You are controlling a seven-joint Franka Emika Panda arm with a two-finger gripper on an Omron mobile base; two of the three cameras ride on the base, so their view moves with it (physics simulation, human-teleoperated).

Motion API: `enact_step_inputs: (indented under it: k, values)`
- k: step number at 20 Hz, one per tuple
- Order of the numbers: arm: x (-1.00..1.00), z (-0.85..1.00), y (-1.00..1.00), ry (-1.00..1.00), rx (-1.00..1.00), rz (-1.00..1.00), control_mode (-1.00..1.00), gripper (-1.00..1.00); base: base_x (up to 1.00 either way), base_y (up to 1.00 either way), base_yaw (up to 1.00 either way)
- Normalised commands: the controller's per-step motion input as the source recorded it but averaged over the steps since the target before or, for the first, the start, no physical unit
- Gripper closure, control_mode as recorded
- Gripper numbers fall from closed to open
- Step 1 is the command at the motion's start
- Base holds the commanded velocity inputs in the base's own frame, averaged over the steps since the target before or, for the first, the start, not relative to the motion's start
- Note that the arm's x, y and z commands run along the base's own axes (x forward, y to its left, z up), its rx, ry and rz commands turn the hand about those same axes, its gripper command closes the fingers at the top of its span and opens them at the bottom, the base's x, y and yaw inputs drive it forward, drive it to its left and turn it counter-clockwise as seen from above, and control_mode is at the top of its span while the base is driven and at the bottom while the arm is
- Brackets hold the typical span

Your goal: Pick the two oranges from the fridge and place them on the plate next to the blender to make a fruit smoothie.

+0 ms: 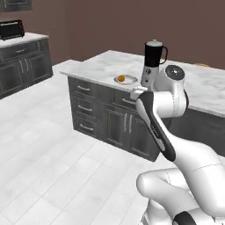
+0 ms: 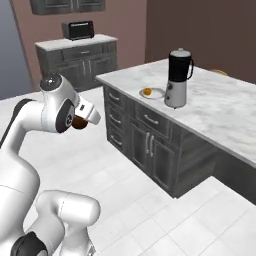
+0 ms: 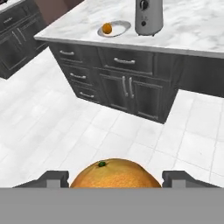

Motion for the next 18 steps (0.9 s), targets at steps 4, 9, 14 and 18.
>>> enact_step_inputs:
  k: [4,9,14,18]
  values:
    - [0.00,0.00,0.00,0.00,0.00,0.00,1.00,1.00,1.00,0.99,-0.58]
    - [0.00,0.00,0.00,0.00,0.00,0.00,1.00,1.00,1.00,0.98,-0.56]
    - [0.00,0.00,0.00,0.00,0.00,0.00,1.00,1.00,0.86,1.00,-0.53]
    - [0.00,0.00,0.00,0.00,0.00,0.00,1.00,1.00,0.61,0.99,-0.40]
